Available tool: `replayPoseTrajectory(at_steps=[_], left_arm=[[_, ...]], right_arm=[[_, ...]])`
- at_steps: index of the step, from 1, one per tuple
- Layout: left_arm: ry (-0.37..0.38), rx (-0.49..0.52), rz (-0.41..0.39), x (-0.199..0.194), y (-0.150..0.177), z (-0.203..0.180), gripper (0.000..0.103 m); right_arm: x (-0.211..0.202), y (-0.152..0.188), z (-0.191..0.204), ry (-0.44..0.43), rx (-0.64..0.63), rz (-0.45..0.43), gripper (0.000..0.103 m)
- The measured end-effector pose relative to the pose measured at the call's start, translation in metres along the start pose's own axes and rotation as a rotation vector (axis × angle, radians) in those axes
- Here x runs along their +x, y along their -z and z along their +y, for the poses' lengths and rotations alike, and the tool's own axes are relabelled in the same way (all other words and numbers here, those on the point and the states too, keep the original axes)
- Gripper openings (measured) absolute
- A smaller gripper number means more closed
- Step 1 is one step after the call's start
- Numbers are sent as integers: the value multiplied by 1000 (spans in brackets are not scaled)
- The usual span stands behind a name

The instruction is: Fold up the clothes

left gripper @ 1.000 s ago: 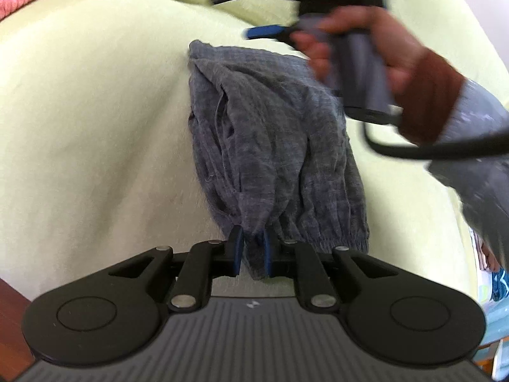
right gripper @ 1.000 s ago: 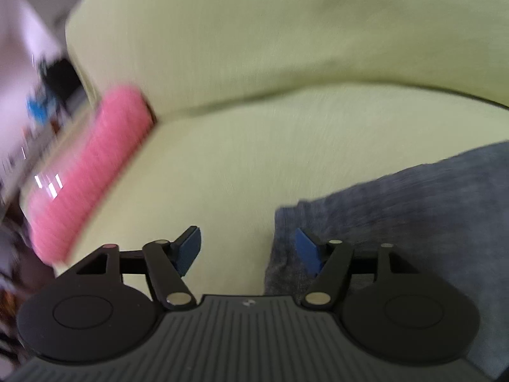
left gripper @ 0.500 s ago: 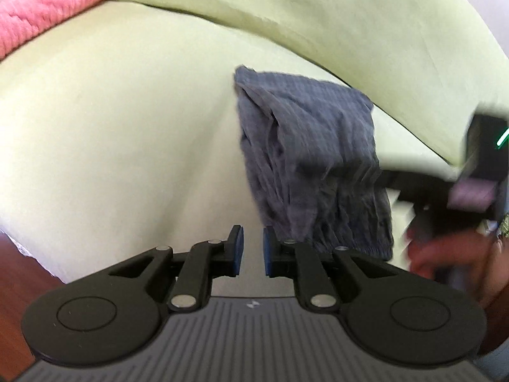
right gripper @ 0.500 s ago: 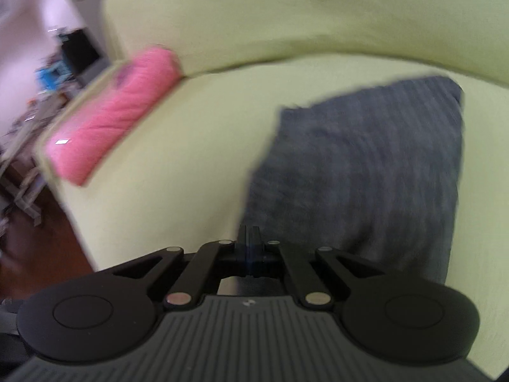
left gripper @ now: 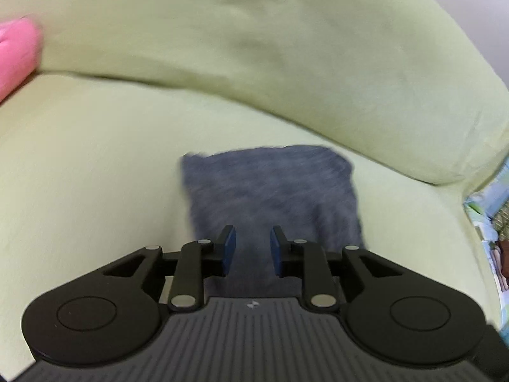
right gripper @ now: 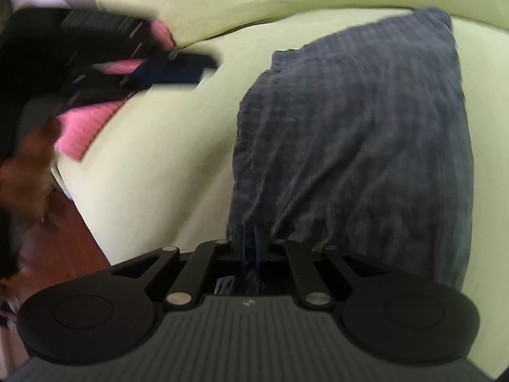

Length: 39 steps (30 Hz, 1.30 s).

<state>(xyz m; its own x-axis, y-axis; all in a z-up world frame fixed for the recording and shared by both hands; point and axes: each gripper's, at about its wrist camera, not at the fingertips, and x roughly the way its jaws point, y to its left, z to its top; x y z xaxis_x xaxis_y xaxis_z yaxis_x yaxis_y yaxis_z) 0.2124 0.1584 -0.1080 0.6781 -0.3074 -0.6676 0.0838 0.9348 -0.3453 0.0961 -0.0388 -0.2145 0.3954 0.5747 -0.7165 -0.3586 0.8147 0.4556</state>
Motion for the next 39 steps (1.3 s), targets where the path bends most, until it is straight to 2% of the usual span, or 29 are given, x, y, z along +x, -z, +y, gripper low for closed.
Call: replayPoseTrajectory(at_steps=[2,5,6,8,9,10,11,12,13,15,17,18,20,22,24,26,29,30,31,33,35,37,39], left_arm=[[-17,48,21,30,3,-1,28],[-142,90,92,71,21,16,29],[-160,93,104,78,25,22,28],[-148,86,84,77,29,32,27],[-164,86,80,74,26,30,20],[-186,86,78,71,23,27,18],[-190,98,48,63,18,22,18],[-186,108,23,55,14,19,19],[-177,129,-9,43,7,11,28],[-176,164,-26,36,1,-4,42],[-150,205,-4,39,6,-26,42],[-142,213,8,43,10,-31,42],[-80,220,56,44,31,-48,42],[-34,252,78,42,53,-60,44],[-81,279,111,45,75,-65,44],[-122,290,134,49,90,-67,43],[-132,207,131,41,101,-48,43],[-132,189,131,41,101,-44,45],[-144,184,137,43,101,-40,47],[-163,183,153,47,102,-34,47],[-163,190,154,42,103,-33,47],[-175,208,153,32,97,-40,41],[-140,209,113,17,88,-44,40]], right_arm=[[0,1,-4,-9,25,0,5],[-1,3,-7,-17,32,3,5],[0,3,-7,-18,32,4,5],[0,3,-12,-35,47,8,5],[-2,1,-14,-44,52,17,6],[-5,-1,-15,-53,57,26,8],[-7,-3,-17,-62,62,35,10],[-15,-11,-23,-87,90,38,17],[-19,-13,-25,-92,95,33,25],[-46,-33,-41,-48,93,-52,31],[-67,-51,-56,14,83,-111,31],[-79,-66,-72,73,86,-147,31],[-91,-84,-96,160,91,-178,33],[-99,-89,-110,174,112,-195,33],[-105,-91,-125,161,137,-214,33],[-105,-81,-121,105,124,-210,33],[-92,-57,-100,11,82,-179,31],[-80,-48,-92,2,63,-132,23],[-67,-37,-82,-5,42,-83,10],[-58,-18,-84,103,60,-55,1],[-63,-12,-96,64,193,-75,0],[-67,-18,-93,65,180,-59,1],[-72,-23,-90,59,161,-46,5]])
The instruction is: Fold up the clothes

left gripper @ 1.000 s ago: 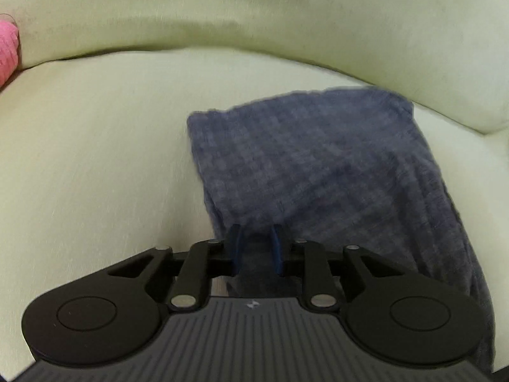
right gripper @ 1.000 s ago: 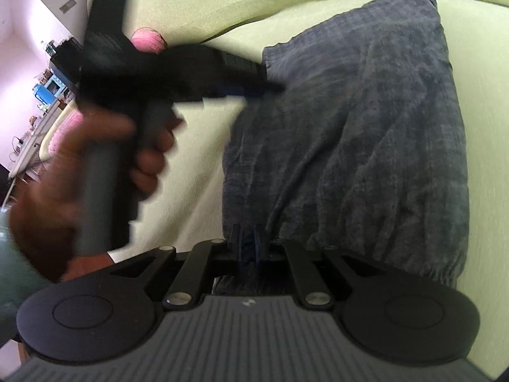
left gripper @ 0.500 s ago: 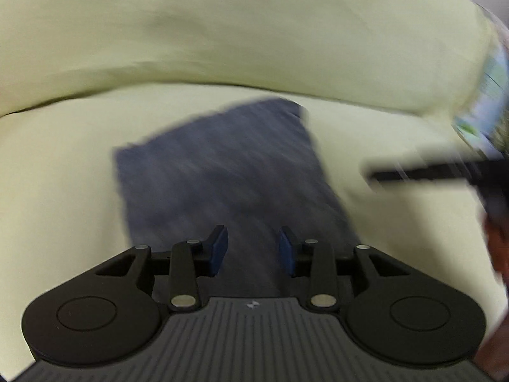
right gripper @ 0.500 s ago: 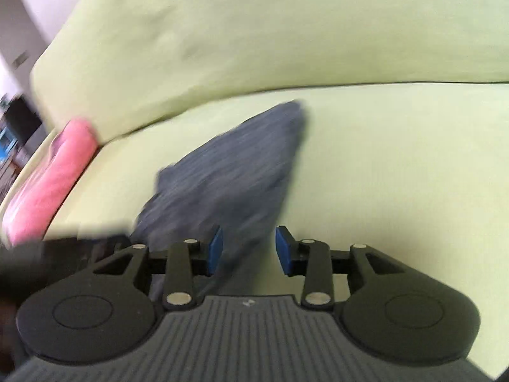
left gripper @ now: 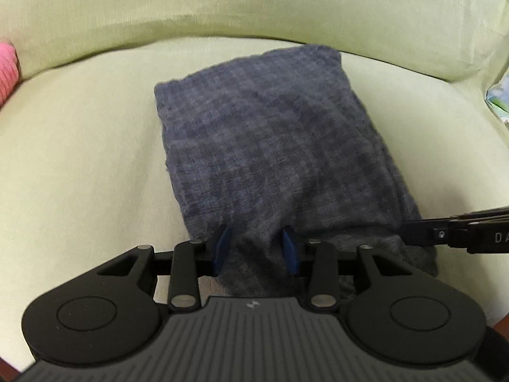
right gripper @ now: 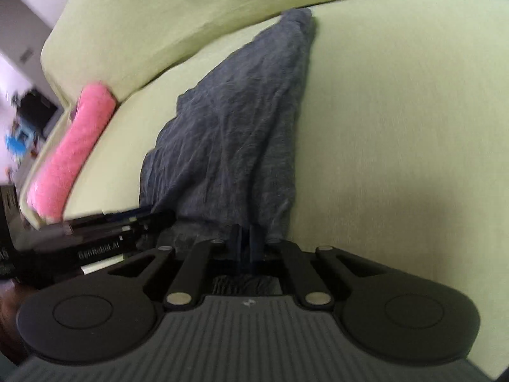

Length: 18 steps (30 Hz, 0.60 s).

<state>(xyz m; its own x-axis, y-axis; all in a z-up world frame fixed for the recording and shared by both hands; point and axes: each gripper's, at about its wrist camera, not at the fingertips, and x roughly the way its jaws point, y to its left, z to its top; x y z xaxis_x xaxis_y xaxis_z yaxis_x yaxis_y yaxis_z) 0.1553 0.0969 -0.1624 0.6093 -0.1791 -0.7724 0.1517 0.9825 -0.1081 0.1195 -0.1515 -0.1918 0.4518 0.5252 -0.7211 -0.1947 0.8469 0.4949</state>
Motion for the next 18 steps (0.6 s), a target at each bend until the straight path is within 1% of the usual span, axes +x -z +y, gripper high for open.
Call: replayPoseTrajectory(at_steps=[2,3,4,6,7,8,9,10,11,12,13,14,15,16,17,18], left_arm=[[11,10,-61,-12,-16,-3,41],[16,16,-92,-17,-25,-6,42],[16,18,-107,-15,-31,-6,42],[13,19,-110,0,-42,-9,42],[4,17,-105,11,-45,-9,42],[-12,18,-81,24,-45,-8,42],[-28,21,-57,31,-43,-6,43],[-82,22,-4,45,-35,-2,45],[-125,18,28,55,-24,6,47],[-124,11,14,54,-16,11,48],[-116,2,6,49,-12,15,48],[-108,-8,2,44,-9,20,48],[-108,-10,5,42,-10,21,47],[-109,-11,9,37,-16,18,40],[-96,-13,-12,31,-24,14,39],[-79,-14,-31,26,-27,11,39]], right_arm=[[-12,-18,-2,-39,-20,-64,6],[-13,-25,-4,-42,-23,-83,6],[-11,-47,-3,-42,-43,-131,6],[-2,-62,1,-68,-81,-149,6],[0,-64,2,-73,-88,-149,6],[20,-72,6,-81,-115,-125,6],[20,-70,7,-81,-118,-119,6],[33,-71,5,-67,-115,-85,6],[52,-61,-8,2,-106,-21,3],[56,-56,-18,10,-98,-31,0],[56,-55,-27,-28,-51,-41,0],[52,-57,-35,-53,-6,-34,0],[48,-61,-38,-62,6,-31,0],[42,-67,-38,-65,-7,-46,7],[36,-74,-38,-63,-22,-75,13],[30,-82,-41,-56,-27,-99,26]])
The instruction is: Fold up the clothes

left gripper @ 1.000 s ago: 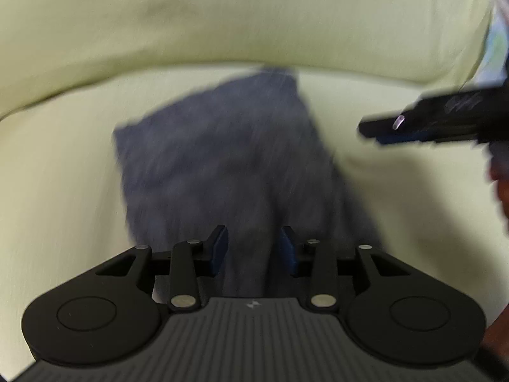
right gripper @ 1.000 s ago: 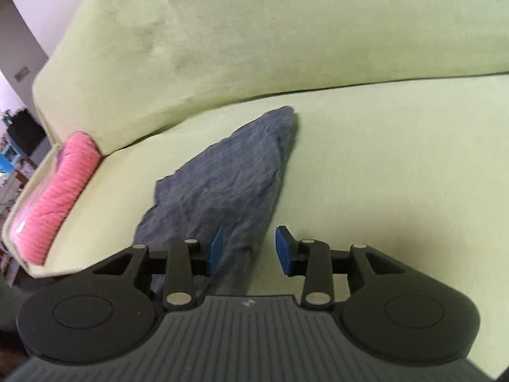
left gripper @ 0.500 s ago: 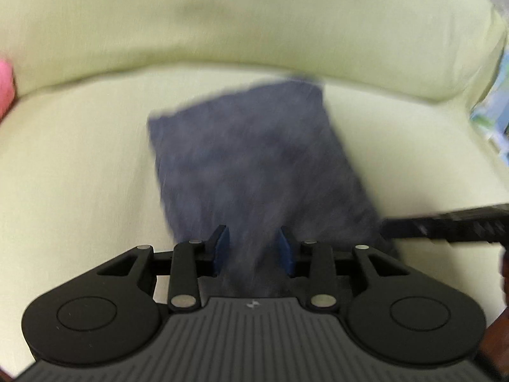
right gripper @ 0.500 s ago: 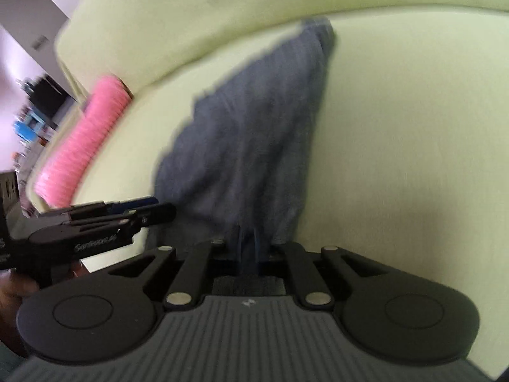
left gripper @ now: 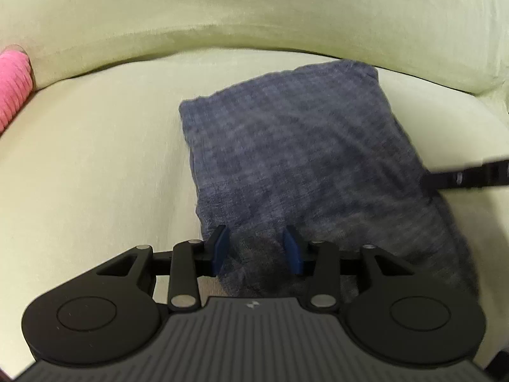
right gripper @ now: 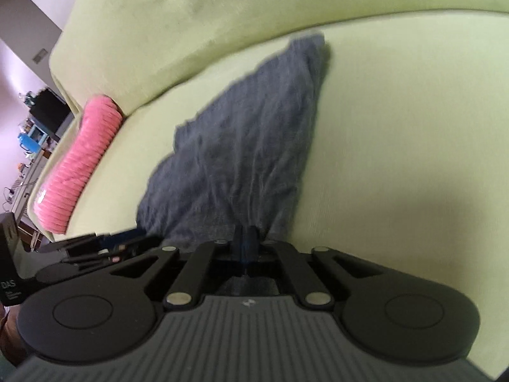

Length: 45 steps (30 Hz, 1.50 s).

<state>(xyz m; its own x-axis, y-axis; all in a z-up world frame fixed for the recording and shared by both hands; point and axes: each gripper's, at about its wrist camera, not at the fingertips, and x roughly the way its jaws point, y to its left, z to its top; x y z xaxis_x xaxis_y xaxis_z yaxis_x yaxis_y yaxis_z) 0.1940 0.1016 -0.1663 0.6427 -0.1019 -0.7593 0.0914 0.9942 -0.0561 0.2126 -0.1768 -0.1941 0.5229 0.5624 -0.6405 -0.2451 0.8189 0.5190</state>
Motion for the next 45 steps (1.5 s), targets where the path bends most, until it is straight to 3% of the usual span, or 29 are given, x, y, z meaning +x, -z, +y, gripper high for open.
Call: replayPoseTrajectory(at_steps=[2,5,9,10,15,18,20,21,22,25,30,32,33,36,38,40,42,44,45], left_arm=[[120,-6,-47,-15,-14,-17,42],[267,20,-43,-13,-18,-49,42],[372,37,64,14,4,-81,42],[353,47,105,23,12,-87,41],[291,180,18,22,33,-104,45],[328,130,22,26,31,-96,45],[370,80,28,29,31,-86,46],[377,73,29,28,32,-83,46],[384,68,29,28,32,-81,47],[370,99,13,23,37,-86,47],[326,176,-15,13,47,-98,47],[317,178,-11,11,46,-101,47],[318,174,-6,11,45,-101,46],[326,119,17,7,35,-91,45],[313,121,-16,-6,31,-81,45],[277,145,-34,-12,27,-72,45],[258,134,-49,-18,25,-61,45],[282,75,-52,-21,20,-45,45],[286,59,-51,-21,18,-42,45]], right_arm=[[-11,-16,-11,25,-3,-50,28],[-6,-54,-28,69,1,-98,28],[25,-102,-57,67,70,-111,26],[28,-107,-62,65,82,-108,25],[75,-145,-77,37,142,-78,26],[95,-155,-72,45,137,-38,30],[120,-163,-75,71,172,43,34],[128,-164,-74,41,151,44,27],[137,-166,-74,8,127,43,4],[142,-168,-67,16,57,-6,2],[154,-163,-74,151,28,-75,0],[149,-163,-73,170,22,-88,13],[146,-163,-71,188,9,-96,31],[115,-159,-56,266,-63,-172,35],[80,-147,-45,187,-73,-214,35],[54,-128,-32,47,-90,-185,35],[46,-115,-23,-4,-114,-149,35],[44,-82,-9,-120,-137,-36,34],[44,-74,-5,-134,-141,-10,34]])
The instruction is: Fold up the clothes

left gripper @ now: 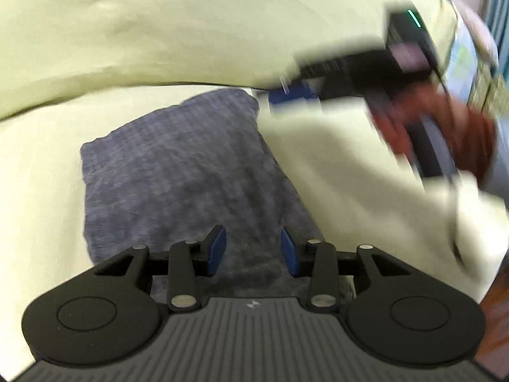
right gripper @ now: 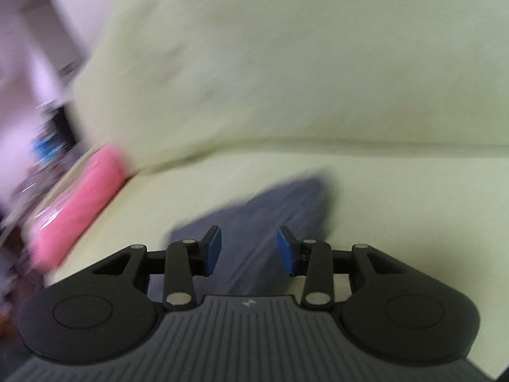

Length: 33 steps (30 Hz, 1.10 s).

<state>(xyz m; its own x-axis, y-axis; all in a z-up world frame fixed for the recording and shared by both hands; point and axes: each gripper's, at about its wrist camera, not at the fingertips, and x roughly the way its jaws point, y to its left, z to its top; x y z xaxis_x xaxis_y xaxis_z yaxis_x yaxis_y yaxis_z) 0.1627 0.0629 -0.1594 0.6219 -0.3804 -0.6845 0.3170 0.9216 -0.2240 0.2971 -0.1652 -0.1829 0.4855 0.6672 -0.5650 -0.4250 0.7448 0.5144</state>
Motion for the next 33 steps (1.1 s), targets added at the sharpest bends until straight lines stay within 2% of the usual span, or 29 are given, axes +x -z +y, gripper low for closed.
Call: replayPoseTrajectory(at_steps=[3,4,5,7,10,12,15,16,19,21,22,25,28,30,33], left_arm=[[-36,-31,51,11,6,9,46],[-57,-32,96,17,16,11,46],[-80,-33,147,25,27,13,46],[-100,20,122,15,41,6,47],[-107,62,119,2,38,-1,46],[-101,71,92,-6,28,-2,46],[-118,50,44,-8,10,7,46],[-125,41,54,-3,7,11,46],[-150,51,164,20,19,19,47],[-164,79,168,23,29,21,48],[-166,86,161,19,31,20,48],[-192,54,148,7,26,21,48],[-229,7,154,-1,21,19,48],[-251,-39,179,-3,24,15,48],[-288,-121,242,4,36,9,50]], right_arm=[[12,56,21,-29,-44,152,34],[11,71,23,-14,-54,178,32],[4,78,24,-3,-58,164,32],[-13,92,25,17,-65,131,31],[-29,93,42,139,-109,137,33],[-41,87,52,127,-114,84,33],[-58,90,57,90,-111,54,33],[-56,94,62,76,-123,62,33],[-45,111,70,43,-141,102,27],[-42,119,69,62,-141,142,22],[-38,129,66,116,-154,180,20],[-51,127,68,149,-121,157,22],[-59,119,83,164,-157,116,22],[-67,117,104,159,-179,78,22],[-60,131,122,181,-196,87,22]])
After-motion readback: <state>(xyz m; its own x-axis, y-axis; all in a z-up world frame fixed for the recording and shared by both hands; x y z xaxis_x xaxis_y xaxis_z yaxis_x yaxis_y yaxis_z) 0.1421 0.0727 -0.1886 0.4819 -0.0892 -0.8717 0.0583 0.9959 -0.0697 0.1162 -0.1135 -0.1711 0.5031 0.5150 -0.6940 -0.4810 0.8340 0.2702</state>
